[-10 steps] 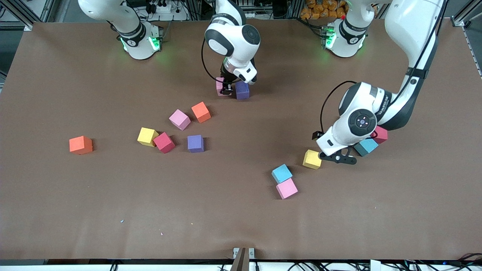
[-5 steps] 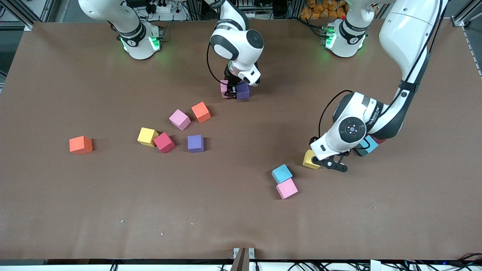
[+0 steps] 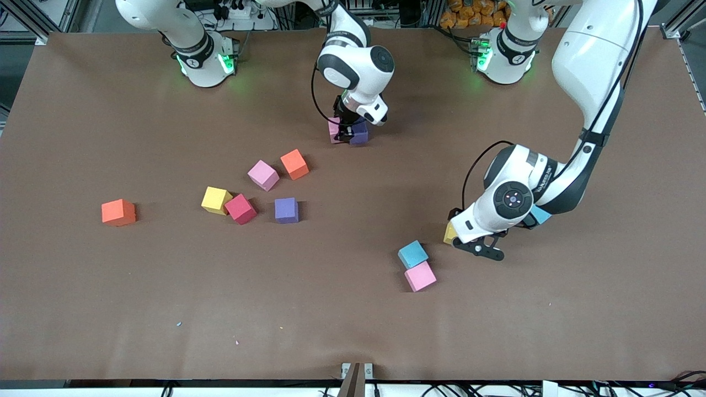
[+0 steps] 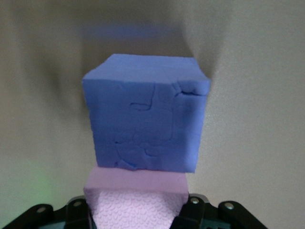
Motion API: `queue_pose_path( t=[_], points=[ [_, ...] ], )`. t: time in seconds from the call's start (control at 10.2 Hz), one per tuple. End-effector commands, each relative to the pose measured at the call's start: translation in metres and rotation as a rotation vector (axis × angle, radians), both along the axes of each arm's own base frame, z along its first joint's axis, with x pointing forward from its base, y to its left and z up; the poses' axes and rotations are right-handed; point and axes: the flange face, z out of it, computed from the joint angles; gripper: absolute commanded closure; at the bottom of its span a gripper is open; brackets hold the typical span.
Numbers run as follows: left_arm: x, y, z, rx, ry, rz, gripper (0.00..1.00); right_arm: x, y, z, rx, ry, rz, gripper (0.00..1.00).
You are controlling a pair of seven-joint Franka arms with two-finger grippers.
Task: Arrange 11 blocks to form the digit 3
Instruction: 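Place the pink cube beside purple with the right gripper while the left grasps yellow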
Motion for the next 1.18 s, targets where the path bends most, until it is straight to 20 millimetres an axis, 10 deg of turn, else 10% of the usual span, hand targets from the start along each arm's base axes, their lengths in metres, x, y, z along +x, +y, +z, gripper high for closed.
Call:
queue_pose_path(
  t=[0.0, 0.59, 0.78, 0.98, 1.08],
  points=[
    [0.009, -0.009, -0.003, -0.007, -0.010, 0.001, 0.00, 0.001, 0.006, -0.005, -0.014, -0.022, 0.021, 0.80],
    [0.008, -0.022, -0.019, -0.048, -0.020, 0.038, 0.00, 0.002, 0.009, -0.017, 0.010, -0.027, 0.018, 0.74],
    [0.009, -0.022, -0.023, -0.052, -0.024, 0.044, 0.00, 0.004, 0.009, -0.016, 0.018, -0.028, 0.016, 0.00],
    [0.009, -0.021, -0.023, -0.051, -0.028, 0.042, 0.06, 0.005, 0.010, 0.004, 0.027, -0.032, 0.026, 0.00],
    [0.009, -0.021, -0.023, -0.053, -0.027, 0.042, 0.26, 0.005, 0.010, 0.019, 0.025, -0.035, 0.024, 0.00]
  ],
)
